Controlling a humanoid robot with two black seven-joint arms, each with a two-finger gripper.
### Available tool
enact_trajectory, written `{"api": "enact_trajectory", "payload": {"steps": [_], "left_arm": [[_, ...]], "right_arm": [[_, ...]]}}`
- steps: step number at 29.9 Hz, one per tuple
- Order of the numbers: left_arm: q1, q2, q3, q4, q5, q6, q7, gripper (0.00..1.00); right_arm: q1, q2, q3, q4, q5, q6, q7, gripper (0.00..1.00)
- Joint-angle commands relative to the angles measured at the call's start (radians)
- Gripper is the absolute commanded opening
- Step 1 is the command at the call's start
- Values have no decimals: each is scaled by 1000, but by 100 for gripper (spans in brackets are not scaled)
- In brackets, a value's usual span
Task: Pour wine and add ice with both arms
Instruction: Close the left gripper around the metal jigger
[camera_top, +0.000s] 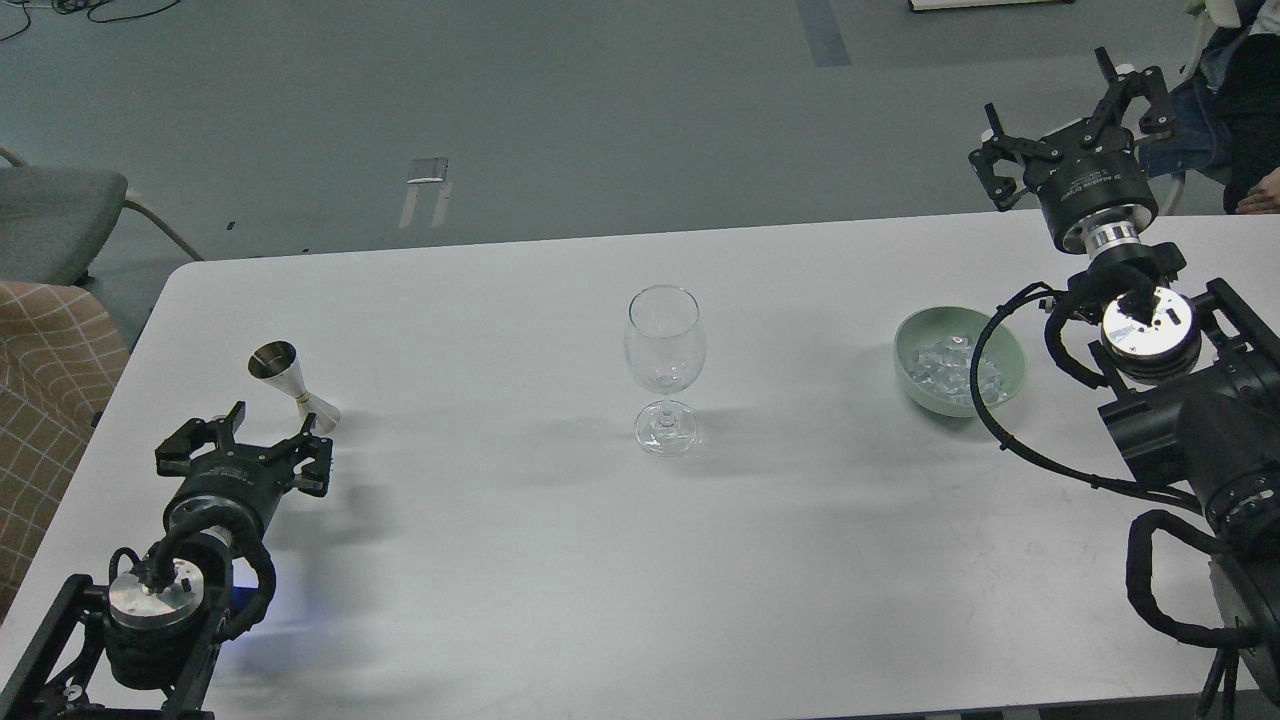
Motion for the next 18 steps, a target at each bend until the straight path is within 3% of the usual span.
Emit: {"api": "enact_trajectory", "payload": {"steps": [1,18], "left_arm": [[-21,-3,3,26,0,1,-1,68],[-147,-6,1,165,0,-9,9,66]], "right_arm": [[1,-2,0,0,0,0,0,100],[0,-9,0,0,0,0,0,100]]}}
